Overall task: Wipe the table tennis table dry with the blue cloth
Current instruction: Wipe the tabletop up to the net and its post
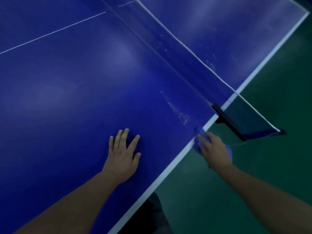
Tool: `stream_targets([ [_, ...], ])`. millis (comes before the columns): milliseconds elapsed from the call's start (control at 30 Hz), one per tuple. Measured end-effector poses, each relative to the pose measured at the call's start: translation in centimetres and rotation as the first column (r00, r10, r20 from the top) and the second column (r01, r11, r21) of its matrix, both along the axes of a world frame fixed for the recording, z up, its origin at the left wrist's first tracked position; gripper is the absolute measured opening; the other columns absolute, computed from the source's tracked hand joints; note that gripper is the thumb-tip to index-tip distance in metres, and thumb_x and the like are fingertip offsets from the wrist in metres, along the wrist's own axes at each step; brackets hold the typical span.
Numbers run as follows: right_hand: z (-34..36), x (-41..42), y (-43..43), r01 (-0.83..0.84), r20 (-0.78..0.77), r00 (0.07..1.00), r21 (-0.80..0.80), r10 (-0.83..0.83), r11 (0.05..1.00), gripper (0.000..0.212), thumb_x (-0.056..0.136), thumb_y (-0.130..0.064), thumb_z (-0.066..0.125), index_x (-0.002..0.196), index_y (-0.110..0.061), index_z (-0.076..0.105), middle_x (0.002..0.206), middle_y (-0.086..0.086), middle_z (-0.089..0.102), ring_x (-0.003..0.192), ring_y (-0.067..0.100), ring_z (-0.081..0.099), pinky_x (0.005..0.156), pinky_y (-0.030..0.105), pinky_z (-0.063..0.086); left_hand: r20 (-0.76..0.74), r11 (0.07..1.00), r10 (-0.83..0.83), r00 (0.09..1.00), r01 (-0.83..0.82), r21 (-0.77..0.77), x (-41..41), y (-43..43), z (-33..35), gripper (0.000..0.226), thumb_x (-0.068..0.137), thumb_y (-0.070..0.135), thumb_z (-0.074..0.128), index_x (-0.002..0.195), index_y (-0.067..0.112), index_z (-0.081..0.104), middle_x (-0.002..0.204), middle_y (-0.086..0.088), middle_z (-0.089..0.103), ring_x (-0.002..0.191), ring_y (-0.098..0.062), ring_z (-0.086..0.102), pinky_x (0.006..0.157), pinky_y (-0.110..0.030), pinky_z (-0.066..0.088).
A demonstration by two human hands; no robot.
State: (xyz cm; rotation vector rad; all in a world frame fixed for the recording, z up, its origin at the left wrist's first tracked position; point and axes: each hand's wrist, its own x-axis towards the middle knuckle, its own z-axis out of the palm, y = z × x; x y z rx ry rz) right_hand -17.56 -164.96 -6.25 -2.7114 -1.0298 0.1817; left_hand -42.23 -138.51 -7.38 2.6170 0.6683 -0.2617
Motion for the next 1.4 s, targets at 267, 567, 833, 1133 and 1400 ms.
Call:
stream_targets([
  [267, 1.2, -12.6, 7.4, 0.322, -0.038, 0.943, 0.344, -0.329, 0.882, 0.026, 0.103, -0.045, 0.044, 0.111, -0.034, 0.066, 0.107, -0.006, 0.071, 0.091, 0.020, 0.065, 0.077, 0.047, 0.059, 0.068, 0.994, 0.113, 0.991, -0.112, -0.018, -0.9, -1.0, 0.9, 0.061, 0.104, 0.036, 0.035, 0.158, 0.013, 0.021, 0.166, -0.014, 0.004, 0.154, -0.029, -0.003, 0.123, -0.047, -0.008],
  [567, -2.6, -14.9, 8.1, 0.014, 0.101, 0.995, 0.004, -0.014, 1.000, 0.042, 0.086, -0.026, 0.062, 0.127, -0.028, 0.065, 0.139, 0.006, 0.056, 0.108, 0.035, 0.059, 0.080, 0.049, 0.051, 0.070, 0.977, 0.200, 0.977, -0.204, 0.057, -0.7, 3.2, 1.9, 0.058, 0.103, 0.021, 0.048, 0.155, 0.010, 0.027, 0.165, -0.016, 0.006, 0.153, -0.030, -0.001, 0.123, -0.046, -0.006],
  [833, 1.9, -13.3, 10.3, 0.301, -0.114, 0.953, 0.243, -0.281, 0.922, 0.043, 0.103, -0.038, 0.042, 0.136, -0.018, 0.060, 0.144, 0.009, 0.051, 0.119, 0.031, 0.051, 0.092, 0.043, 0.052, 0.024, 0.967, 0.252, 0.967, -0.253, 0.042, -5.9, 4.3, 2.4, 0.056, 0.105, 0.025, 0.043, 0.157, 0.015, 0.027, 0.166, -0.012, 0.001, 0.153, -0.026, -0.005, 0.123, -0.045, -0.008],
  [1133, -3.0, -32.9, 12.2, -0.548, -0.031, 0.836, -0.049, 0.547, 0.835, 0.045, 0.096, -0.053, 0.046, 0.138, -0.040, 0.055, 0.158, -0.009, 0.037, 0.140, 0.024, 0.039, 0.109, 0.048, 0.043, -0.048, 0.921, 0.375, 0.926, -0.366, 0.138, -16.2, 4.0, 2.3, 0.058, 0.100, 0.028, 0.054, 0.154, 0.015, 0.037, 0.164, -0.015, 0.015, 0.152, -0.032, 0.007, 0.123, -0.055, 0.004],
  [1400, -1.9, -11.6, 12.5, 0.172, 0.032, 0.985, -0.099, -0.170, 0.980, 0.040, 0.101, -0.031, 0.046, 0.140, -0.028, 0.056, 0.157, 0.001, 0.041, 0.130, 0.036, 0.046, 0.097, 0.054, 0.042, -0.080, 0.976, 0.198, 0.977, -0.189, 0.110, -14.6, 3.0, 2.0, 0.057, 0.103, 0.043, 0.032, 0.155, 0.022, 0.031, 0.166, -0.012, 0.007, 0.154, -0.028, -0.001, 0.123, -0.051, -0.003],
])
